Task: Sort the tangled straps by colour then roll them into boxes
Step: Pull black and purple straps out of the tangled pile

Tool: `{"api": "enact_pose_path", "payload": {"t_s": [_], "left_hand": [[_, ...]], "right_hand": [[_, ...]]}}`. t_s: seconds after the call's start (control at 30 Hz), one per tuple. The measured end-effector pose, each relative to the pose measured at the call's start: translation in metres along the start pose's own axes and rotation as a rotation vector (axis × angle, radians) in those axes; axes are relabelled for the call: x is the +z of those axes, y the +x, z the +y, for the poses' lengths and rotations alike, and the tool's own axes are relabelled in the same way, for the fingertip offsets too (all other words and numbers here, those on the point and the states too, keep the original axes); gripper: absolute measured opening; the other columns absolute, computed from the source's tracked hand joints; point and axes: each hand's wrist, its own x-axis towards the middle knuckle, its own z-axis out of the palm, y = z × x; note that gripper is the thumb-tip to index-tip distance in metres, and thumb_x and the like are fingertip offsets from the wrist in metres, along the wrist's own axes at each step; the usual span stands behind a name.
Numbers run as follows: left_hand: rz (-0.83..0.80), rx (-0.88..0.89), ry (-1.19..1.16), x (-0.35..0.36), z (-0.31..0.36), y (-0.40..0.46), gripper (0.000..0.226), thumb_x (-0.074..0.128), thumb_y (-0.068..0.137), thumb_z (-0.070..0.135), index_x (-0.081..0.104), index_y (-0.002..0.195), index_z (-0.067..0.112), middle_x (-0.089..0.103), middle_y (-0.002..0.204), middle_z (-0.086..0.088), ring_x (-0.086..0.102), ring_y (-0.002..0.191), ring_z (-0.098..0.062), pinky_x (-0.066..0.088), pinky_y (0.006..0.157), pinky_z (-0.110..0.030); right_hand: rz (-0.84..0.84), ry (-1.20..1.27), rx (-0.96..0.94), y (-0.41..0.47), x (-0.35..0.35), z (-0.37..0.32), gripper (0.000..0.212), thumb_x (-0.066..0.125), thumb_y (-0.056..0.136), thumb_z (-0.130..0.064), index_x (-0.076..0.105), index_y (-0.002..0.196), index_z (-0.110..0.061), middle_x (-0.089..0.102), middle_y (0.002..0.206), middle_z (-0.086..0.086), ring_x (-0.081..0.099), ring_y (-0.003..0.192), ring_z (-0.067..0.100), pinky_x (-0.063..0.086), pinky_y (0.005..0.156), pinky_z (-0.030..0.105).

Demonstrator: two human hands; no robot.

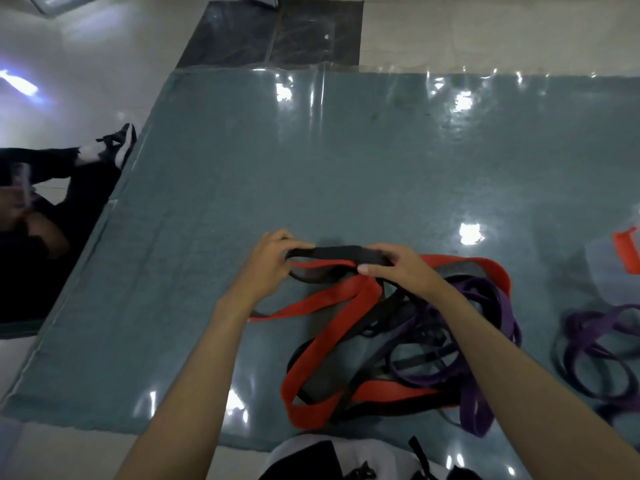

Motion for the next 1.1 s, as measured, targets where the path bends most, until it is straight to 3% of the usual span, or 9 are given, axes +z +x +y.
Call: {"api": "enact_pose_path", "payload": {"t_s": [0.1,0.23,0.43,0.57,0.63,0.73,0.83,0.97,1.1], "left_hand": [[0.040,-0.079,0.150,0.009,-0.026,-0.012,0.051,0.072,0.073,-0.010,0.081,0.110,0.025,0.067,0.096,-0.003,0.060,0.092,-0.030,0.054,0.082,-0.047],[-0.038,-0.225,0.184,0.023,-0.040,-0.034,0.056,0.071,0.073,-0.006,0.074,0.118,0.026,0.070,0.111,-0.005,0.067,0.104,-0.035,0.057,0.087,-0.047],[-0.240,-0.436,0.223,0.042,-0.040,-0.060,0.056,0.067,0.084,0.009,0.062,0.138,0.024,0.060,0.133,-0.004,0.062,0.121,-0.030,0.054,0.096,-0.040],[-0.144,-0.485,0.123,0.053,-0.042,-0.061,0.048,0.064,0.093,0.005,0.061,0.140,0.014,0.059,0.135,-0.013,0.061,0.120,-0.036,0.051,0.101,-0.045],[-0.043,-0.527,0.087,0.053,-0.045,-0.057,0.033,0.065,0.093,0.002,0.068,0.126,0.006,0.066,0.124,-0.018,0.064,0.112,-0.039,0.052,0.094,-0.042],[0.125,-0.554,0.080,0.051,-0.049,-0.048,0.014,0.061,0.089,-0.006,0.069,0.094,0.004,0.069,0.093,-0.017,0.067,0.086,-0.037,0.052,0.075,-0.041],[0.193,-0.535,-0.041,0.053,-0.046,-0.040,0.014,0.066,0.087,-0.003,0.068,0.092,0.010,0.069,0.092,-0.009,0.068,0.077,-0.025,0.058,0.076,-0.042],[0.196,-0.418,-0.187,0.055,-0.042,-0.029,0.027,0.074,0.084,0.002,0.068,0.108,0.011,0.057,0.124,-0.007,0.064,0.111,-0.024,0.054,0.101,-0.045],[0.099,-0.451,0.182,0.050,-0.044,-0.024,0.064,0.088,0.077,0.024,0.059,0.133,0.022,0.032,0.160,-0.012,0.037,0.143,-0.033,0.041,0.114,-0.049]], "right_hand": [[-0.038,0.080,0.154,0.006,-0.002,0.011,0.040,0.068,0.090,-0.052,0.076,0.118,-0.025,0.075,0.120,-0.004,0.068,0.117,0.011,0.050,0.104,0.027],[0.293,-0.085,0.196,0.034,-0.005,0.040,0.019,0.061,0.104,-0.027,0.073,0.108,-0.012,0.074,0.116,0.008,0.067,0.117,0.030,0.050,0.104,0.037],[0.124,-0.200,0.401,0.062,0.005,0.052,0.054,0.066,0.101,-0.018,0.048,0.150,-0.003,0.056,0.145,0.021,0.058,0.130,0.033,0.044,0.107,0.035],[0.173,-0.164,0.445,0.074,0.006,0.061,0.044,0.079,0.091,-0.023,0.069,0.121,0.007,0.073,0.118,0.023,0.070,0.110,0.038,0.055,0.098,0.046],[0.132,-0.210,0.425,0.077,0.005,0.060,0.031,0.082,0.088,-0.026,0.076,0.103,0.001,0.077,0.097,0.015,0.073,0.092,0.029,0.056,0.080,0.035],[0.163,-0.124,0.375,0.075,0.000,0.055,0.023,0.085,0.084,-0.010,0.066,0.097,-0.006,0.068,0.082,0.003,0.066,0.078,0.020,0.051,0.066,0.020],[0.150,-0.097,0.359,0.069,-0.005,0.055,0.022,0.082,0.086,-0.008,0.063,0.097,-0.010,0.064,0.080,0.006,0.063,0.076,0.024,0.053,0.068,0.032],[0.184,-0.060,0.332,0.062,-0.008,0.056,0.016,0.073,0.093,-0.003,0.065,0.107,-0.003,0.067,0.082,0.003,0.066,0.075,0.019,0.056,0.055,0.020],[0.315,-0.111,0.234,0.061,-0.010,0.054,0.015,0.076,0.093,-0.012,0.070,0.105,-0.008,0.069,0.090,0.004,0.066,0.078,0.008,0.050,0.069,0.021]]}}
